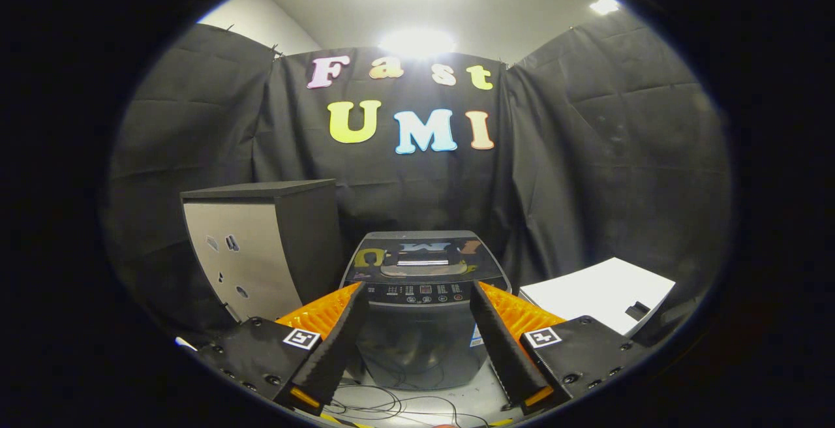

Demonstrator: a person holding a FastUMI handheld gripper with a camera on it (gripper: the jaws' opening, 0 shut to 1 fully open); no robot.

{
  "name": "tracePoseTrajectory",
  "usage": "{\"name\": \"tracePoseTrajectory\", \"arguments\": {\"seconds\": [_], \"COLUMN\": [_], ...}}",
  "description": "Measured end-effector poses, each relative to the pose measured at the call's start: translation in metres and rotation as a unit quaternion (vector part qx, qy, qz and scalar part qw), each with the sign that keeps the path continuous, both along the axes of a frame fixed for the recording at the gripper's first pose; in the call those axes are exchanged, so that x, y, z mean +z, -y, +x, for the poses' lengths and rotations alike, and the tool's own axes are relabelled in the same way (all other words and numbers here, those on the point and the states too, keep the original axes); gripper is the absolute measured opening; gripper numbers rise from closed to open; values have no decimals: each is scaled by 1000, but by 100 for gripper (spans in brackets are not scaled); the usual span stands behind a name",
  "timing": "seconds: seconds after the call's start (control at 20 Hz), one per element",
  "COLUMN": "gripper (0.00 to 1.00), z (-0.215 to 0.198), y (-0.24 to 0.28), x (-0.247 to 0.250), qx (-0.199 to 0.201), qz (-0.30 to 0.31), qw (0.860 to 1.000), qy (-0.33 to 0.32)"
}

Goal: Put the clothes into the washing machine and then close the washing machine lid.

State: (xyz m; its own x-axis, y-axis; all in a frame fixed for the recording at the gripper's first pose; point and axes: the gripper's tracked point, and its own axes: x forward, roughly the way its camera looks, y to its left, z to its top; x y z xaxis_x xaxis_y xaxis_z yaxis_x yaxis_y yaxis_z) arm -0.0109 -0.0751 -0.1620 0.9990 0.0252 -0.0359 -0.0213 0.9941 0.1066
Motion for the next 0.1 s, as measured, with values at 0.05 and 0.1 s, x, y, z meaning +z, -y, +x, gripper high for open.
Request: {"name": "tracePoseTrajectory", "arguments": {"seconds": [0.05,0.1], "gripper": [98,98], "z": [0,-1], "y": [-1,0], "x": [0,-1], "qx": [1,1], "qz": [1,1], "qw": [1000,1000], "qy": [-1,-1]}}
